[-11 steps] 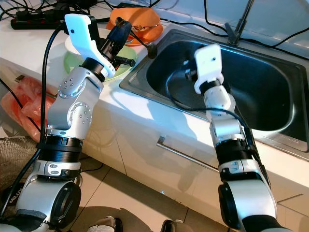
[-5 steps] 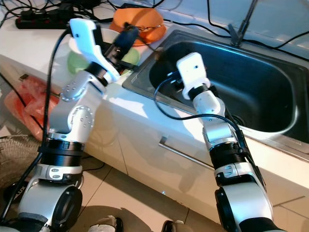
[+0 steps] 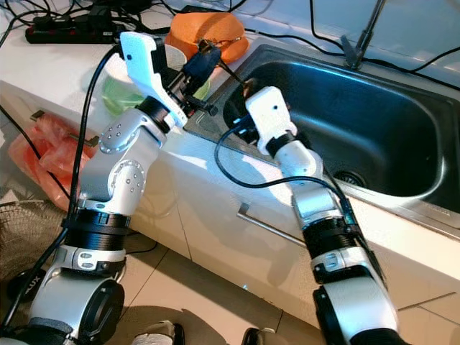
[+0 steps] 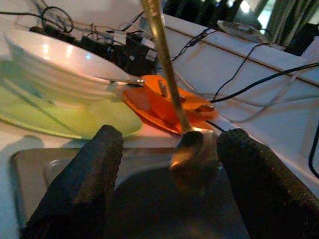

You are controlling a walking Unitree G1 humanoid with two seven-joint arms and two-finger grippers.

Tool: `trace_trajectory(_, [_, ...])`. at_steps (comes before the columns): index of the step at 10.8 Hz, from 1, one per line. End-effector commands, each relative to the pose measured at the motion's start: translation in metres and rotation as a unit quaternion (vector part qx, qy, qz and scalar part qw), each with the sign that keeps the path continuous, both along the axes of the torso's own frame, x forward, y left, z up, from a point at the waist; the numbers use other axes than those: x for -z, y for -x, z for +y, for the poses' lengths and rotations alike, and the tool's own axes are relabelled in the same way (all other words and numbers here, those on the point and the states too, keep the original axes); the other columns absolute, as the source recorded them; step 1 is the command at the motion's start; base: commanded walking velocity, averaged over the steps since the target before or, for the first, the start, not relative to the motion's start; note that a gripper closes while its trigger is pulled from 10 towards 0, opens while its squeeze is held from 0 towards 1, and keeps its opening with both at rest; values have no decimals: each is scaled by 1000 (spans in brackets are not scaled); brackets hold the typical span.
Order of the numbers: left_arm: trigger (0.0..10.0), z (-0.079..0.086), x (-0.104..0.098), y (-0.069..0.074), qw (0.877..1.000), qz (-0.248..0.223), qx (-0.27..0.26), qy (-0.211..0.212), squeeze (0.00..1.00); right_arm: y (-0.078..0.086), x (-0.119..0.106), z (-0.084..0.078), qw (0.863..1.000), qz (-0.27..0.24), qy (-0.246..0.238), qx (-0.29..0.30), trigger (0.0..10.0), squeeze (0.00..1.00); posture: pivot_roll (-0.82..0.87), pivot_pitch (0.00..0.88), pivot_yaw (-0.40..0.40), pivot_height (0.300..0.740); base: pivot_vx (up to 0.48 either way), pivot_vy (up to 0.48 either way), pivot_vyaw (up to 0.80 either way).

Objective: Kitchen organization

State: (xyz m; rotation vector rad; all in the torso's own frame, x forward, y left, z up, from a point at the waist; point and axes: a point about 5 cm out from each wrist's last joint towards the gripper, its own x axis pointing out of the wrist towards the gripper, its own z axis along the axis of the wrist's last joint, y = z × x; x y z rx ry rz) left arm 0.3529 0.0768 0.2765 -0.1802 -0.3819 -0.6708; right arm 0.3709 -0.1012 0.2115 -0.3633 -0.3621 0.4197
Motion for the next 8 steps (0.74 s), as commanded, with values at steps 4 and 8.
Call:
trace_trajectory(4, [10000, -13, 1, 8, 999, 1, 43, -5, 0, -3, -12, -4, 999, -17, -18, 27, 10000, 0, 74, 105, 4, 740, 0, 0, 0])
trace_trajectory(8, [10000, -21, 6, 15, 997, 4, 77, -18, 0, -5, -12, -2, 999, -15, -28, 37, 10000, 0, 80, 105, 5, 740, 0, 0, 0])
